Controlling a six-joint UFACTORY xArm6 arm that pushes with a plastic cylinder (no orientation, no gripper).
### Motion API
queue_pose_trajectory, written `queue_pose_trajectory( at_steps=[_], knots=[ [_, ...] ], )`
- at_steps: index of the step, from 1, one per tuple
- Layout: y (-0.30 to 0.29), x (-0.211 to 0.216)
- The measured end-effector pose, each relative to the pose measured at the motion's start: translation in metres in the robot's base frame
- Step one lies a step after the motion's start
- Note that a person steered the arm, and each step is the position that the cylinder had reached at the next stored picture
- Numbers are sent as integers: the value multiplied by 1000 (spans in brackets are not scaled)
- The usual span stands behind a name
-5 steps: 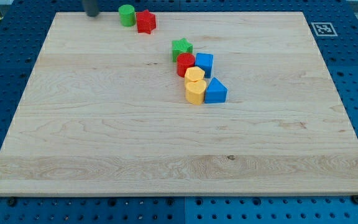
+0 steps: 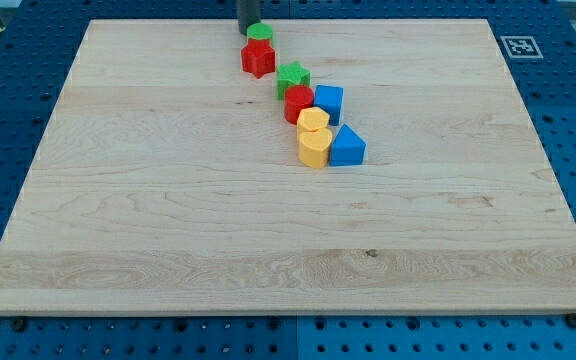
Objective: Move the red star and green circle towards the center
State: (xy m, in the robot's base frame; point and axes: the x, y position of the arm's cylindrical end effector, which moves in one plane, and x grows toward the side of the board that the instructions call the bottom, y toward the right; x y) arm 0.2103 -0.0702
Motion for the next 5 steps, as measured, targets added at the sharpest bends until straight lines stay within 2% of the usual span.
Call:
queue_pose_trajectory(
  at_steps=[1, 2, 3, 4, 5],
  knots=[
    [-44, -15],
    [-86, -11],
    [-91, 21],
    [-61, 47],
    [-34, 54]
  ],
)
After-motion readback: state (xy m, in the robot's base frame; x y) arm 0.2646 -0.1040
